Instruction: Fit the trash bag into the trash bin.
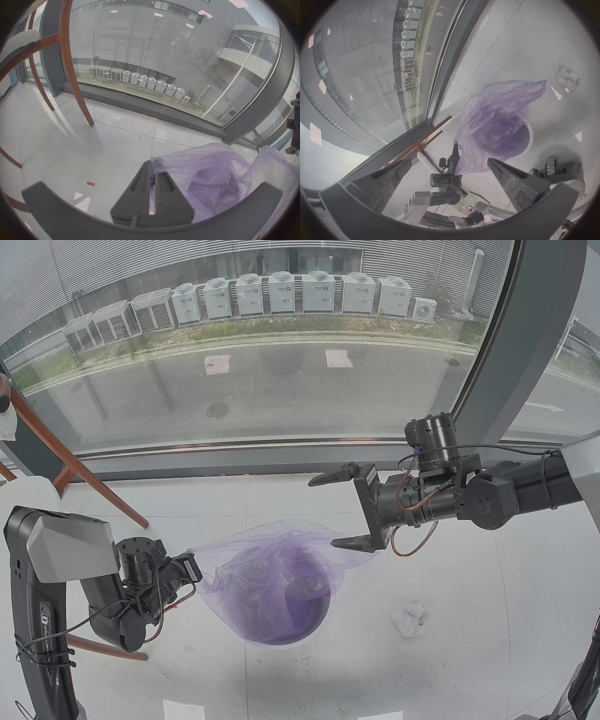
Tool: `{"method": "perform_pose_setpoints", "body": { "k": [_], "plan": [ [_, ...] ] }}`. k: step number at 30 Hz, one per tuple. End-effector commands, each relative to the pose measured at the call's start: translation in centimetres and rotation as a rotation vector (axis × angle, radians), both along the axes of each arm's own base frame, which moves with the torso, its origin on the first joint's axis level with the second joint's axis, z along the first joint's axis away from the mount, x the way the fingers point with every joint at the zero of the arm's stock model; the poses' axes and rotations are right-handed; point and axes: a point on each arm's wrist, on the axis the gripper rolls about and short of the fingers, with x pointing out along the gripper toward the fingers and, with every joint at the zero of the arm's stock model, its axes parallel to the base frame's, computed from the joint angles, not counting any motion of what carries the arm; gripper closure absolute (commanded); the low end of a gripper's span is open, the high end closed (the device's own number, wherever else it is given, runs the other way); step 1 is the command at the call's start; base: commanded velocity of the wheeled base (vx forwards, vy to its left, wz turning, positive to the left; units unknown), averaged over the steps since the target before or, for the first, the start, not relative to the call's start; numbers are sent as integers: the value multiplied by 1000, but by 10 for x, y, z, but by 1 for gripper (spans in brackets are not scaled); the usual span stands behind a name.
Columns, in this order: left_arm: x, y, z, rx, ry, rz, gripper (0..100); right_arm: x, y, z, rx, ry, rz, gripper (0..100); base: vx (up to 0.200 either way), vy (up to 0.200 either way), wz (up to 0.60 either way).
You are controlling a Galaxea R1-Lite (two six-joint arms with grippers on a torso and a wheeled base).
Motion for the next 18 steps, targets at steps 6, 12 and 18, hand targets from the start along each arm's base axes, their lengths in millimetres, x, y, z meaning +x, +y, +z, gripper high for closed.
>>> {"method": "perform_pose_setpoints", "body": {
  "k": [6, 12, 18],
  "plan": [
    [-4, -18, 14, -7, -47, -52, 100, 3, 39, -27, -70, 89, 43, 0, 0, 0, 0],
    [-7, -31, 27, -17, -85, -92, 100, 5, 49, -32, -85, 84, 42, 0, 0, 0, 0],
    [-13, -45, 36, -25, -103, -136, 100, 14, 61, -47, -139, 109, 49, 0, 0, 0, 0]
  ]
}}
